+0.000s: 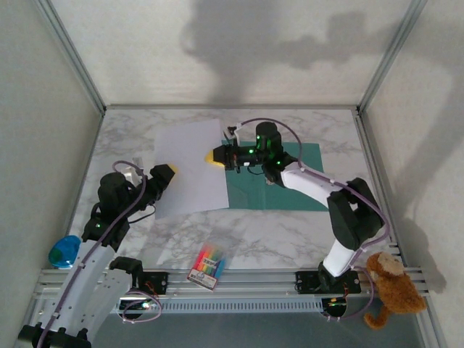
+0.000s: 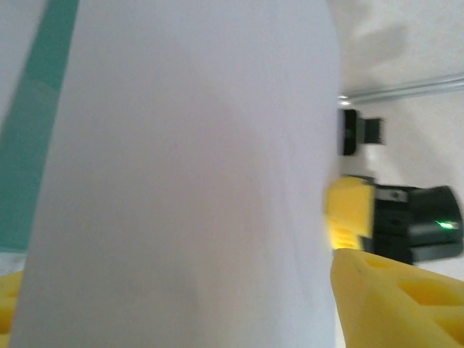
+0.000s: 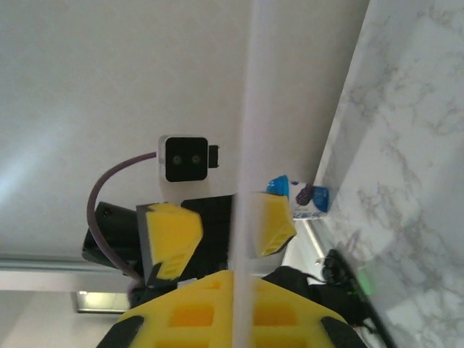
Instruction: Put the files into the folder
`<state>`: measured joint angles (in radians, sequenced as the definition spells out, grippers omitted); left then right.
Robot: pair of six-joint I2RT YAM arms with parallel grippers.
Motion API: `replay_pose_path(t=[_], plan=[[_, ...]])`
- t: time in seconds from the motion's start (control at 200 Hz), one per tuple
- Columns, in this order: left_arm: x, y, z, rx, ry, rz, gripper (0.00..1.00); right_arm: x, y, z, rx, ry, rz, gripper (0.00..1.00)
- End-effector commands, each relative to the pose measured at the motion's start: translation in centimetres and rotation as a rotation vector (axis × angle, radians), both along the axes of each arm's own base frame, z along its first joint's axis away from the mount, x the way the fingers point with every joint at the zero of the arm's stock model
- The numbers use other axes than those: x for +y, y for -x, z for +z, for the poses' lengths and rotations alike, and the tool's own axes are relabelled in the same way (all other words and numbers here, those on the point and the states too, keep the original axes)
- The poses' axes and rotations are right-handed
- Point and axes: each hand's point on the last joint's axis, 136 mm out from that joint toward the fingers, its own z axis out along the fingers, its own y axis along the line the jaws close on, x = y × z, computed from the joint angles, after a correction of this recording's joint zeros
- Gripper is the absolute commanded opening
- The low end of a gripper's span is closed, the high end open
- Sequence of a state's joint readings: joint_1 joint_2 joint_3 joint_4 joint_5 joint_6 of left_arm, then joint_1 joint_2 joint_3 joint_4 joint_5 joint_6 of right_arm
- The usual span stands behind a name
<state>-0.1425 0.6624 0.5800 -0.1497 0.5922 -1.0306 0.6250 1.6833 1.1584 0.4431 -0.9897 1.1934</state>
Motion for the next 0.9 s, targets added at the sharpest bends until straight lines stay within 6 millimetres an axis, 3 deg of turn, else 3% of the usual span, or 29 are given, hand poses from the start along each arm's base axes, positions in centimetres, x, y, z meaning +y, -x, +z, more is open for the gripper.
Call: replay_pose_path(t=[0.0,0.155,0.476,0.591,0.896], plan=[[1.3,-0.3,0.7,-0.023,-0.088,0.065,0.77,-1.9,0.8,2.1,-0.172,0.101,-0.008,0.0],[1.4,-0.9,0.5,-0.029,-0.101,0.074,0.84,-4.3,0.8,2.1,-0.326,0.259,-0.047,0.0],[1.9,-1.9,-0.6,-0.014,-0.151,0.108,0.87,-8.3,-0.2,3.0,-0.605,0.55,-0.112,0.0],[1.4,-1.7,-1.3,-0.005,-0.128,0.106,0.87,-9.6,-0.6,4.5,-0.658,0.627,-0.142,0.0],[-1.4,-1.2,-3.6,0.003,-0.106,0.077,0.86,-11.0,1.4,8.1,-0.783,0.611,-0.118,0.0]])
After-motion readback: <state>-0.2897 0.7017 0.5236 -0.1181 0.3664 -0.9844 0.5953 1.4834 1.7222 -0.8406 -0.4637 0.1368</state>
